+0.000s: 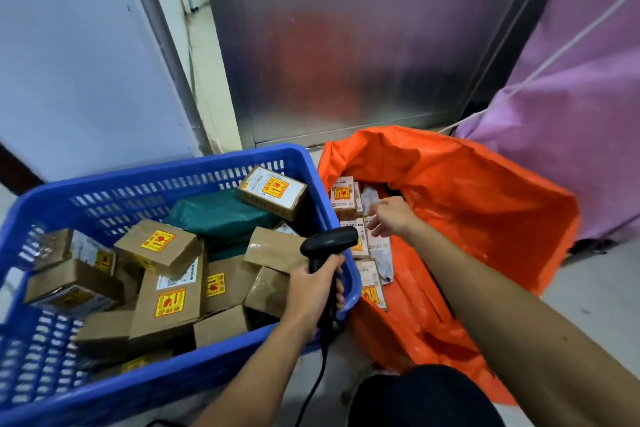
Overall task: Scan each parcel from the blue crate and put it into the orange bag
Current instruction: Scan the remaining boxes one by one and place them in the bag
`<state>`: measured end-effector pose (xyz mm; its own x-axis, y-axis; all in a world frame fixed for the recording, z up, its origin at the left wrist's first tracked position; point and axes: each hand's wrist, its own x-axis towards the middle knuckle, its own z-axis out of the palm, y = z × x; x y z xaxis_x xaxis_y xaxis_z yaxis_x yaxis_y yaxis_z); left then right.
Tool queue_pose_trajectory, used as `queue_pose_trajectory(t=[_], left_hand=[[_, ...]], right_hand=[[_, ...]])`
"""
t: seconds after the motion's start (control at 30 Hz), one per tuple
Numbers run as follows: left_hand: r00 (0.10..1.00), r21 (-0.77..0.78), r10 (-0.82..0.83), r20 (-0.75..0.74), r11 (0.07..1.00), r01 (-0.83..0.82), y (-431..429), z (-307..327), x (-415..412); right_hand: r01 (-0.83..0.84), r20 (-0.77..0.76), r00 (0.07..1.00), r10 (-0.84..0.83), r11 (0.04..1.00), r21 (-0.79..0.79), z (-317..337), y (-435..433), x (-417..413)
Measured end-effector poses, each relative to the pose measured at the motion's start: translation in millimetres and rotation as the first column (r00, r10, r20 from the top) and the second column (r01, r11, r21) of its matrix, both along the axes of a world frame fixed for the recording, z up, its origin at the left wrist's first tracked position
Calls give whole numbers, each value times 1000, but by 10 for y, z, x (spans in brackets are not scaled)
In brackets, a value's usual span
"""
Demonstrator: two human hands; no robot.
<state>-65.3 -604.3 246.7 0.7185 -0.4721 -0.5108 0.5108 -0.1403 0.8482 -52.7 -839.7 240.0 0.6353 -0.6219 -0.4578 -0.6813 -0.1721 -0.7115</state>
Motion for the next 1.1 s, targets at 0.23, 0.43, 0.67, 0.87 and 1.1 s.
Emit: queue_pose_trajectory(t=[0.23, 0.43, 0.67, 0.87, 1.1], left_hand=[[977, 91, -136, 162, 988, 123, 537, 560, 527], [937, 268, -217, 273, 953, 143, 1428, 1128, 1048], [917, 317, -296, 269, 926, 206, 2423, 1441, 1219], [815, 496, -464, 347, 828, 261, 2756, 1528, 1381], [763, 542, -523, 379, 794, 275, 2743, 1515, 1514]], right_hand=[[-163, -42, 987, 158, 975, -152, 636, 409, 24], [-228, -36, 974, 225, 952, -202, 987, 884, 208], [-412, -93, 909, 406, 840, -353, 690, 1736, 399], [-663, -336, 748, 572, 613, -430, 635, 2098, 587], [-909, -584, 406, 703, 375, -180, 334, 2630, 734]])
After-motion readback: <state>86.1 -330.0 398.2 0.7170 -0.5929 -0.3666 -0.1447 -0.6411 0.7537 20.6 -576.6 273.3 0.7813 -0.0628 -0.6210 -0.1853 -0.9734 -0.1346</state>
